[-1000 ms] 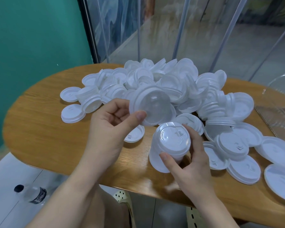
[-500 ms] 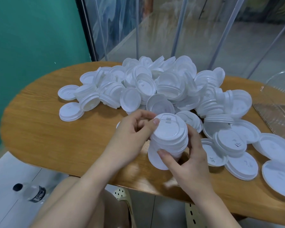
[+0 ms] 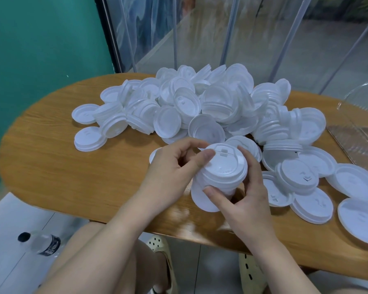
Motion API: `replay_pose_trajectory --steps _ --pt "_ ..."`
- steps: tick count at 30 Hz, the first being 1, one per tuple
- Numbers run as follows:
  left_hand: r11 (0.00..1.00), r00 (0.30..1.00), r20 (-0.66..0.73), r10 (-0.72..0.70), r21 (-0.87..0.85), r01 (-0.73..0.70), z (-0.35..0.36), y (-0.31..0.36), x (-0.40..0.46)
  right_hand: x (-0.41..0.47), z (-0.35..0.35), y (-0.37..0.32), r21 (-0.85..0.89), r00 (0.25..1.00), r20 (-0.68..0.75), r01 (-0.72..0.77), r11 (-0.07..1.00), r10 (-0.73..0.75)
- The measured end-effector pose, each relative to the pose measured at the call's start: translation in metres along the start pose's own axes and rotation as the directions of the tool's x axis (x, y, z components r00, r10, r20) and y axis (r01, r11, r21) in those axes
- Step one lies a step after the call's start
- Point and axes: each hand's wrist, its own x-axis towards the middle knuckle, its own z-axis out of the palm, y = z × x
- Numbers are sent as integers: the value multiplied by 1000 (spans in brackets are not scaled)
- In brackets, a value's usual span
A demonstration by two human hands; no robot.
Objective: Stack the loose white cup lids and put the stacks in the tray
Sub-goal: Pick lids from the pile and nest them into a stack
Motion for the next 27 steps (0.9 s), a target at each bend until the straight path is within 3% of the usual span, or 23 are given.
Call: replay_pose_trajectory --steps 4,8,13,17,22,27 --pt "978 994 18 104 179 -105 -11 -4 0 0 -1 0 -30 1000 12 23 999 -22" --pt "859 984 25 178 483 -168 -45 -15 -2 0 -2 2 -40 999 8 42 998 -42" --pt "694 994 105 20 715 -90 -66 -31 -4 1 -3 2 -29 998 -3 69 997 -70" --pt "601 990 137 -27 794 -94 -63 -33 -1 1 -1 2 5 997 -1 80 997 -80" --pt "591 993 115 -6 802 -89 -59 -35 3 3 -1 3 8 993 13 121 993 -121" --pt "756 998 24 57 652 -59 -60 -25 0 4 0 4 8 994 5 113 994 -113"
